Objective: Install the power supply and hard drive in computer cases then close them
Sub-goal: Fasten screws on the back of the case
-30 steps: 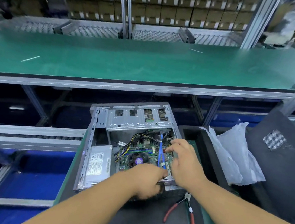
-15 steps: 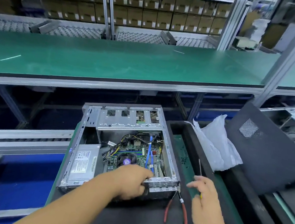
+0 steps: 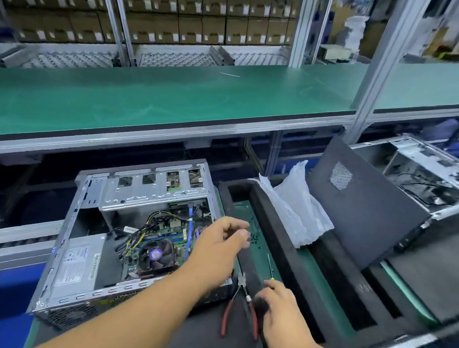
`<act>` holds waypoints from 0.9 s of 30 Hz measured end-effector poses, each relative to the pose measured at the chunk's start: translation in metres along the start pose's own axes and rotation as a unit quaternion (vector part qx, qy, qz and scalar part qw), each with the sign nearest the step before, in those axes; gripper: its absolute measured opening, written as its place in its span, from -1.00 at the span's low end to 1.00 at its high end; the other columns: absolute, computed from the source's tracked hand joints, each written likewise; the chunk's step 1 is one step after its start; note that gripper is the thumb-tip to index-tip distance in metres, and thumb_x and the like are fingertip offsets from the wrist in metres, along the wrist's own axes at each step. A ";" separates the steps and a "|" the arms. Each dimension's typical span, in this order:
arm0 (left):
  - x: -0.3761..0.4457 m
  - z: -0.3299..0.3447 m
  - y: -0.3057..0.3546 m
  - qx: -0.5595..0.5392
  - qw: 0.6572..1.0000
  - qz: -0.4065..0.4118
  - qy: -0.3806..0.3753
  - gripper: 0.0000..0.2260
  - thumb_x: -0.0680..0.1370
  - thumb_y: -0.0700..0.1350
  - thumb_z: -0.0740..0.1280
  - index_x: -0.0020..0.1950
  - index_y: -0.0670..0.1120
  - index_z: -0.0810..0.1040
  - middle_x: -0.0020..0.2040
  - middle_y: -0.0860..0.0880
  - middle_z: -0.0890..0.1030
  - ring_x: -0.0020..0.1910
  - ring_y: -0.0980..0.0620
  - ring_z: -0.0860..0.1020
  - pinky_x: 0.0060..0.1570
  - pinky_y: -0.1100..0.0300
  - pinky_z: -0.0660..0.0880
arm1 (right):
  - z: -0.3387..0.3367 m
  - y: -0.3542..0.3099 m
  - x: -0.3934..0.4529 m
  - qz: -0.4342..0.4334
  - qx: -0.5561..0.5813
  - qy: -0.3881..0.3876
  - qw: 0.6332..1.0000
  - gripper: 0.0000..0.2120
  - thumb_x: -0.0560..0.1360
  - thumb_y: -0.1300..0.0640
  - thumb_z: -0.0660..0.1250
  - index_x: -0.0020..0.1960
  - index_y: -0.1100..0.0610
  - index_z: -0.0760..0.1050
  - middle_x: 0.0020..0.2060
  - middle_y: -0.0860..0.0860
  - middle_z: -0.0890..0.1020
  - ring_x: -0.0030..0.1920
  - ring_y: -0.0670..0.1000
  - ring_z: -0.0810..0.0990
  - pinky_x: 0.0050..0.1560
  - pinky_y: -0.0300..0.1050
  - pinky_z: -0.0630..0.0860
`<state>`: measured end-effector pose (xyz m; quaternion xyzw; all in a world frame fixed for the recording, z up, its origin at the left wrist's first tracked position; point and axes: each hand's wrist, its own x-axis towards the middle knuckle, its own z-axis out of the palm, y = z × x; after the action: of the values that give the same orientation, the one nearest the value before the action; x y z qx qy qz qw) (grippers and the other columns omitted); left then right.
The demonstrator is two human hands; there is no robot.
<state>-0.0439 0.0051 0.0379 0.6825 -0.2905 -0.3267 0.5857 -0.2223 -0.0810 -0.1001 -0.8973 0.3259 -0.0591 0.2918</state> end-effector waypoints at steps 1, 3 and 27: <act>0.005 0.012 0.001 -0.008 1.000 -0.018 0.004 -0.89 0.62 -0.15 0.33 0.11 0.00 0.61 0.01 -0.05 0.73 0.01 0.01 0.71 0.12 -0.06 0.58 | -0.003 0.008 0.002 0.004 -0.009 -0.009 1.000 -0.51 0.43 0.32 0.09 0.20 -0.08 0.52 0.45 -0.12 0.31 0.42 -0.02 0.29 0.41 -0.34 0.16; 0.017 0.033 0.003 -0.042 0.997 -0.061 0.023 -0.87 0.62 -0.19 0.33 0.11 -0.01 0.60 0.04 -0.09 0.72 0.01 -0.01 0.71 0.12 -0.01 0.61 | -0.007 0.024 0.006 0.010 -0.015 -0.022 1.000 -0.53 0.46 0.32 0.11 0.24 -0.07 0.50 0.47 -0.12 0.30 0.41 0.01 0.31 0.41 -0.30 0.23; 0.188 0.199 -0.033 0.088 0.942 -0.315 0.074 -0.28 0.43 0.43 0.38 0.38 -0.05 0.44 0.20 -0.04 0.60 0.05 -0.09 0.61 0.02 0.02 0.57 | -0.012 0.093 0.061 -0.098 0.012 -0.256 0.962 -0.61 0.59 0.28 0.20 0.40 0.13 0.47 0.57 0.06 0.27 0.58 0.15 0.21 0.53 -0.13 0.20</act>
<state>-0.0833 -0.2579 -0.0343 0.8103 -0.0441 -0.4165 0.4098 -0.2295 -0.1822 -0.1473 -0.9064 0.1499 0.1406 0.3690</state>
